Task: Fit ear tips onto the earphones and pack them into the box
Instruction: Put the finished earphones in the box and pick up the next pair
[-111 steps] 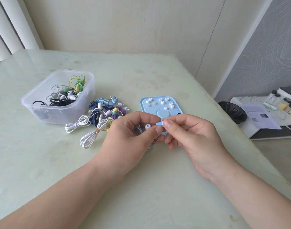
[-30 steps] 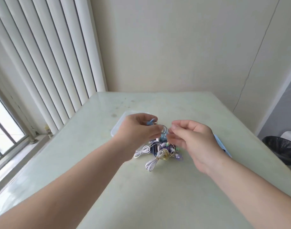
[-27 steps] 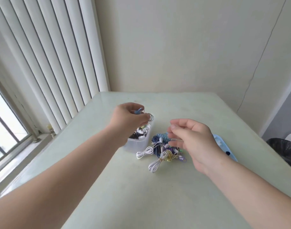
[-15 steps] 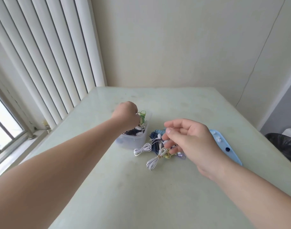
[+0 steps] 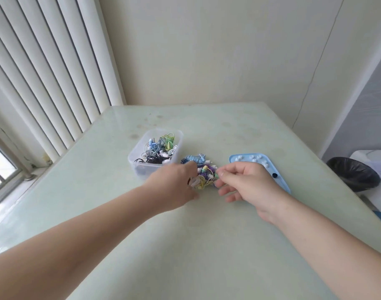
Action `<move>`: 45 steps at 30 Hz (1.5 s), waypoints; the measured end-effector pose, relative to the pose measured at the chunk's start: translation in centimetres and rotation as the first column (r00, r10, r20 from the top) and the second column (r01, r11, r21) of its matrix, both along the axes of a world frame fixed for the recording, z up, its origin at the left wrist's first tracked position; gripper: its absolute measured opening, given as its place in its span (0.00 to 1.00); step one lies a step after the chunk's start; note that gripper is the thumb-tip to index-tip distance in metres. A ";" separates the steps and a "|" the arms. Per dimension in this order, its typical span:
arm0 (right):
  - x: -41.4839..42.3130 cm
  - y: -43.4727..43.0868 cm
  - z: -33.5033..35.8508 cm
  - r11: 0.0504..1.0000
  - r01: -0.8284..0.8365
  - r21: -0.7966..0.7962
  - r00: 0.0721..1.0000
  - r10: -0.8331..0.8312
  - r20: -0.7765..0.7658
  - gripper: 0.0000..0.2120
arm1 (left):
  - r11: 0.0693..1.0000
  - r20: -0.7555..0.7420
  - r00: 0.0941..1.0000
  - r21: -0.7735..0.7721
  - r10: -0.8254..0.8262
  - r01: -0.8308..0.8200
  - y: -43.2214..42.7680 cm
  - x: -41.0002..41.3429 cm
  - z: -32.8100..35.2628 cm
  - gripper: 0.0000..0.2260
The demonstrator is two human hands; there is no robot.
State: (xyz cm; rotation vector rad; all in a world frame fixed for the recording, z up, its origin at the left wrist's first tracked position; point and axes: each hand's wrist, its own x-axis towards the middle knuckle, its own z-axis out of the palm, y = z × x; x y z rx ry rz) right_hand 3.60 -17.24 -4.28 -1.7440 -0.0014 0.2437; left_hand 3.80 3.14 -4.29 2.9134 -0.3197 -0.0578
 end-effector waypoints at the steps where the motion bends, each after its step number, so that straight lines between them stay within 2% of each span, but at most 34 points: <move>1: -0.2 -0.2 -0.1 1.000 0.006 0.007 1.000 -0.006 0.003 0.06 | 0.998 -0.004 1.000 -0.064 0.018 -0.019 0.1 0.0 0.0 0.13; 5: -1.1 -1.1 -0.6 0.996 0.047 0.070 0.999 -0.047 -0.001 0.05 | 0.944 -0.044 0.989 -0.293 0.143 -0.149 0.5 0.1 1.7 0.14; 9: -2.1 -1.2 -1.0 0.985 0.085 0.152 0.996 -0.081 -0.031 0.05 | 0.793 -0.128 0.965 -0.551 0.228 -0.260 0.1 0.2 5.0 0.17; 13: -2.4 -1.4 -0.9 0.976 0.068 0.207 0.998 -0.063 -0.029 0.04 | 0.709 -0.139 0.967 -0.658 0.215 -0.252 -0.5 0.4 7.3 0.20; 16: -2.6 -1.9 -0.5 0.968 0.048 0.246 0.999 -0.050 0.001 0.04 | 0.631 -0.171 0.979 -0.749 0.113 -0.203 -1.6 0.0 8.4 0.18; 20: -2.6 -2.5 -0.3 0.960 0.006 0.279 0.997 -0.026 0.069 0.17 | 0.607 -0.161 0.986 -0.789 -0.052 -0.097 -3.6 -0.8 9.1 0.09; 23: -2.6 -4.0 0.0 0.902 -0.061 0.427 0.998 0.050 0.037 0.25 | 0.528 -0.218 0.965 -0.842 -0.146 -0.110 -5.8 -1.3 8.0 0.05; 26: -2.7 -5.9 0.5 0.867 -0.114 0.486 0.988 0.150 -0.034 0.17 | 0.396 -0.312 0.928 -0.893 -0.201 -0.215 -7.3 -1.5 5.4 0.08; 29: -2.3 -7.2 -0.2 0.898 -0.053 0.437 0.987 0.113 -0.114 0.13 | 0.280 -0.382 0.892 -0.908 -0.244 -0.312 -8.2 -1.5 2.6 0.14; 33: -1.8 -8.2 -1.0 0.966 -0.020 0.257 0.997 0.039 -0.071 0.10 | 0.218 -0.445 0.850 -0.892 -0.282 -0.395 -9.5 -1.8 0.3 0.08; 37: -1.5 -8.6 -1.1 0.997 -0.033 0.064 0.999 0.031 0.028 0.12 | 0.195 -0.431 0.882 -0.897 -0.190 -0.396 -10.7 -1.4 -1.4 0.08; 40: -1.1 -9.0 -1.0 0.998 -0.014 0.061 0.999 0.012 0.039 0.14 | 0.122 -0.418 0.883 -0.908 -0.213 -0.401 -10.9 -1.1 -2.5 0.10; 43: -0.9 -9.5 -0.9 0.988 0.008 0.152 1.000 -0.007 -0.008 0.15 | 0.157 -0.384 0.890 -0.922 -0.245 -0.354 -10.7 -1.1 -3.0 0.09; 45: -1.0 -9.6 -1.0 0.982 0.011 0.191 0.999 -0.004 -0.036 0.12 | 0.144 -0.364 0.899 -0.930 -0.243 -0.338 -10.8 -1.3 -3.1 0.08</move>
